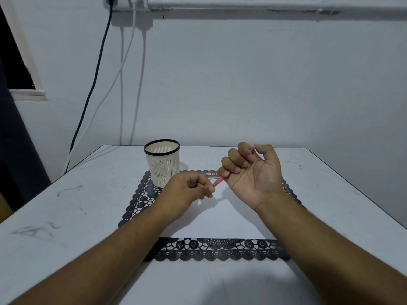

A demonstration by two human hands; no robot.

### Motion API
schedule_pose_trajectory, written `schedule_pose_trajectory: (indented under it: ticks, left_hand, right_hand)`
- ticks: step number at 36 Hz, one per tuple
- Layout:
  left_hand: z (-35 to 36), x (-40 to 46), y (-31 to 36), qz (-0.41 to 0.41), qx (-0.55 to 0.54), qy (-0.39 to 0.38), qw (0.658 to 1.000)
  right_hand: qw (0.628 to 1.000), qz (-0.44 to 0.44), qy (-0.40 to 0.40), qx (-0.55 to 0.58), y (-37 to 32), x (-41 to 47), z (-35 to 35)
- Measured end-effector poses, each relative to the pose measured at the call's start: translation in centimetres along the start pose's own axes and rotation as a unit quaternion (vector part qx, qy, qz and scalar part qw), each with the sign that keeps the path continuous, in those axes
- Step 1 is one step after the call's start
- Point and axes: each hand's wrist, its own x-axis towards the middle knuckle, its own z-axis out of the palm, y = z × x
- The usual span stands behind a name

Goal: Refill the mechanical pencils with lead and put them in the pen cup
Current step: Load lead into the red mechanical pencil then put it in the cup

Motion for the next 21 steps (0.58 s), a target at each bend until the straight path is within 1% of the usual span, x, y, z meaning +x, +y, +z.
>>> schedule_pose_trajectory:
  ticks: [10, 13, 18, 21]
  left_hand:
    - [-0.11, 0.01, -0.33, 0.014, 0.012, -0.008, 1.0]
    - [-0.14, 0.02, -0.37, 0.018, 0.021, -0.022, 0.999]
    - [-0.18, 0.01, -0.43, 0.021, 0.021, -0.027, 0.999]
    - [-0.23, -0.16, -0.44, 0.019, 0.037, -0.042, 0.998]
  right_hand:
    - [1.0, 0.009, -0.01, -0.002, -0.09, 0.05, -0.19]
    - [1.0, 0.017, -0.011, -0.016, -0.21, 0.06, -0.08]
    - [0.999, 0.017, -0.041, -0.021, -0.13, -0.03, -0.08]
    - [0.997, 0.024, -0.055, -0.044, -0.19, -0.07, 0.14]
